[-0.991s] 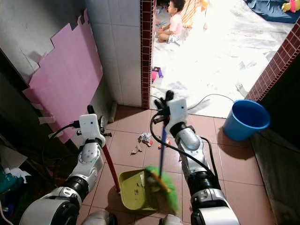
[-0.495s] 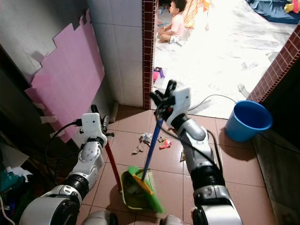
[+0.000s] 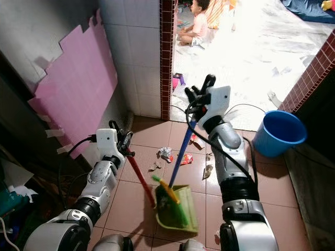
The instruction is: Sweep floor
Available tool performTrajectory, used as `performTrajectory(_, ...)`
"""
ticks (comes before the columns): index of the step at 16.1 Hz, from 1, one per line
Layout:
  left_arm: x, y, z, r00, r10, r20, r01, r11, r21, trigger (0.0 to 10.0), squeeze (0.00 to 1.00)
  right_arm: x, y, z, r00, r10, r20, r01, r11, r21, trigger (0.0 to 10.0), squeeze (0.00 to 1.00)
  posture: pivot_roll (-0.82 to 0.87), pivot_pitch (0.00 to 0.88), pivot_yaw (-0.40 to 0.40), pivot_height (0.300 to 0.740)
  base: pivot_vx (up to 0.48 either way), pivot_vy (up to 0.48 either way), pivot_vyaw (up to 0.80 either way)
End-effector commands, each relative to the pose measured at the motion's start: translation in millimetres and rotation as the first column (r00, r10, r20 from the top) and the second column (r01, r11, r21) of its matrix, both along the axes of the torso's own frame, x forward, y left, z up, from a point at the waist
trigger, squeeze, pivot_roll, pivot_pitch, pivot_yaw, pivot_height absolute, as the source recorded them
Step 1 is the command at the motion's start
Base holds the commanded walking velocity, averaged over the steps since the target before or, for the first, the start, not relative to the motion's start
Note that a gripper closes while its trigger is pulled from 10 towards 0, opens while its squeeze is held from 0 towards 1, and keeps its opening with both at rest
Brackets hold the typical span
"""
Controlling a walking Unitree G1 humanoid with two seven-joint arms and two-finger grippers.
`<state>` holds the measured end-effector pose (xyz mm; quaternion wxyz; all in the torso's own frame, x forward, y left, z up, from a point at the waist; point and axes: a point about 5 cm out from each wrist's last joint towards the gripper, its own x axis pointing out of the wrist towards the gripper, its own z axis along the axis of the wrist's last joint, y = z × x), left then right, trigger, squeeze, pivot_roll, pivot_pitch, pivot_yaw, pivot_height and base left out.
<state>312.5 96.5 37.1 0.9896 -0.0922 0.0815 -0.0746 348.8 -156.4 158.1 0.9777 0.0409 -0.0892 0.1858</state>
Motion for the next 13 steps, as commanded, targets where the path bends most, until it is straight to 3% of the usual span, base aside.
performTrajectory(1,1.6,0.2,3,1.000,-0.015,0.013,0.015,1.000,-0.011,10.0,0.00,5.4,-4.2,39,0.982,-0.036,0.184,0.041,0.999,-0.022,10.0,0.00,-0.04,0.000,0.030,0.740,0.000,0.000,0.00)
performTrajectory(5,-3.9,1.7,5,0.993,-0.091,0.069,0.091,0.996,0.003,10.0,0.00,6.5,-21.2,43,0.973,-0.124,0.196,0.134,0.990,-0.036,10.0,0.00,-0.04,0.000,0.034,0.740,0.000,0.000,0.00)
performTrajectory(9,-11.1,16.4,4,0.995,-0.054,0.085,0.054,0.999,0.009,10.0,0.00,2.9,-32.5,37,0.959,-0.198,0.204,0.217,0.973,-0.075,10.0,0.00,-0.03,0.000,0.027,0.740,0.000,0.000,0.00)
performTrajectory(13,-20.4,23.8,1,0.996,-0.033,0.081,0.035,0.999,-0.019,10.0,0.00,-1.0,-48.7,30,0.932,-0.297,0.209,0.337,0.923,-0.188,10.0,0.00,-0.03,0.000,0.021,0.740,0.000,0.000,0.00)
